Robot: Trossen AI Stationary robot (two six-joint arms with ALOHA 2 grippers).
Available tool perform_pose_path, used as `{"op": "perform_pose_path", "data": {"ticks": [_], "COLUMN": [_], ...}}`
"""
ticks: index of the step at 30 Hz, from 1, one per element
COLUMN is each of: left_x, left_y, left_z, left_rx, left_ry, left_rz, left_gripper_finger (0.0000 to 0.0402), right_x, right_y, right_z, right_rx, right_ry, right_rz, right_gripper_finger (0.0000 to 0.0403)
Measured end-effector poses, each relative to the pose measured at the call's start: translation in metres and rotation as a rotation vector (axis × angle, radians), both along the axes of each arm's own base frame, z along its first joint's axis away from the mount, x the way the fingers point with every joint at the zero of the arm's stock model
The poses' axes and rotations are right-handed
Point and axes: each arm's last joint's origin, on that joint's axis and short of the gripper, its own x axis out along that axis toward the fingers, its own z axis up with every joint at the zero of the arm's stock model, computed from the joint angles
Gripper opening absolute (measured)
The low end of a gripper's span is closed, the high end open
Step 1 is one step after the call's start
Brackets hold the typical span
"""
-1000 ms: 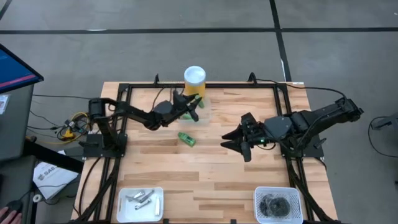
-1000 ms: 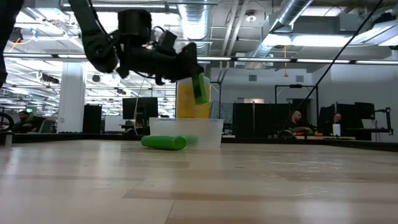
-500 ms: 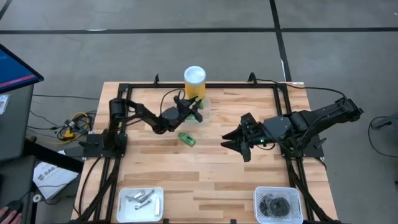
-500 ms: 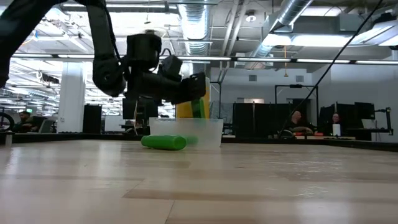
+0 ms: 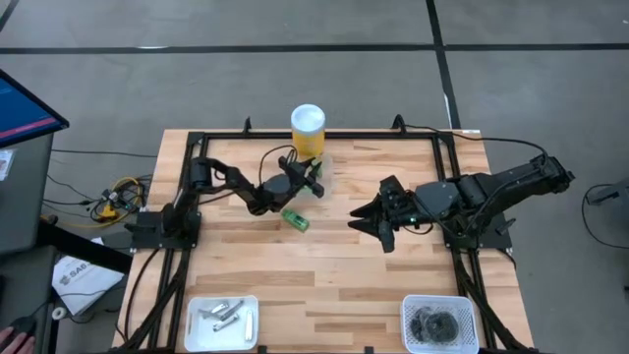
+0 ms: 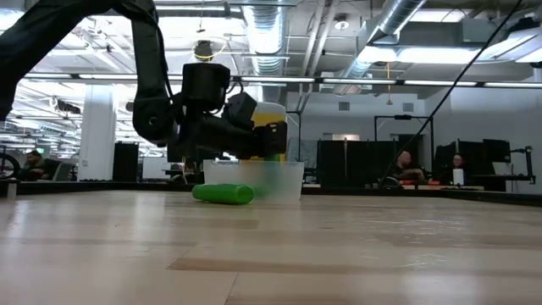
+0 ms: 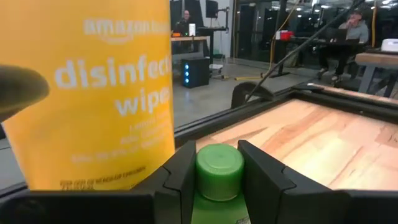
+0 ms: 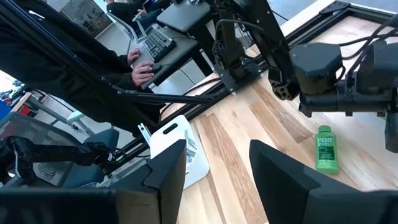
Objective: Pick & Place Travel size toiletries
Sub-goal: Put the top green shampoo into the transparent bin, then put the green shampoo into the transparent bin
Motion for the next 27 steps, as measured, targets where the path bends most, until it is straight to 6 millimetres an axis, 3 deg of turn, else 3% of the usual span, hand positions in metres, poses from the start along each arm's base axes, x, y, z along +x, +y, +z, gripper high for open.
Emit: {"op": "perform_pose_path", "data": {"ticks": [9, 21, 23, 27], "left_x": [0.001, 0.001, 0.001, 0.003], "left_y": [0.0, -0.002, -0.005, -0.02], "left_z": [-0.005, -0.004, 0.006, 0.05], "left_rx": [-0.003, -0.005, 0.012, 0.117], "left_ry": [0.011, 0.005, -0.001, -0.001], "left_rz": [0.001, -0.005, -0.015, -0.098], "left_gripper_finger": [0.0109, 0.0243, 0.0258, 0.027], "right_x": [0.0, 0.0, 0.0, 0.001], "right_y": [0.0, 0.0, 0.0, 0.0], "right_z": [0.0, 0.001, 0.001, 0.002], "right_rx": [-0.001, 0.0, 0.0, 0.004], "right_ry": [-0.003, -0.006, -0.007, -0.018], "right_rz": [0.0, 0.001, 0.001, 0.001], "right_gripper_finger": [0.0166, 0.0164, 0.0165, 0.0165]}}
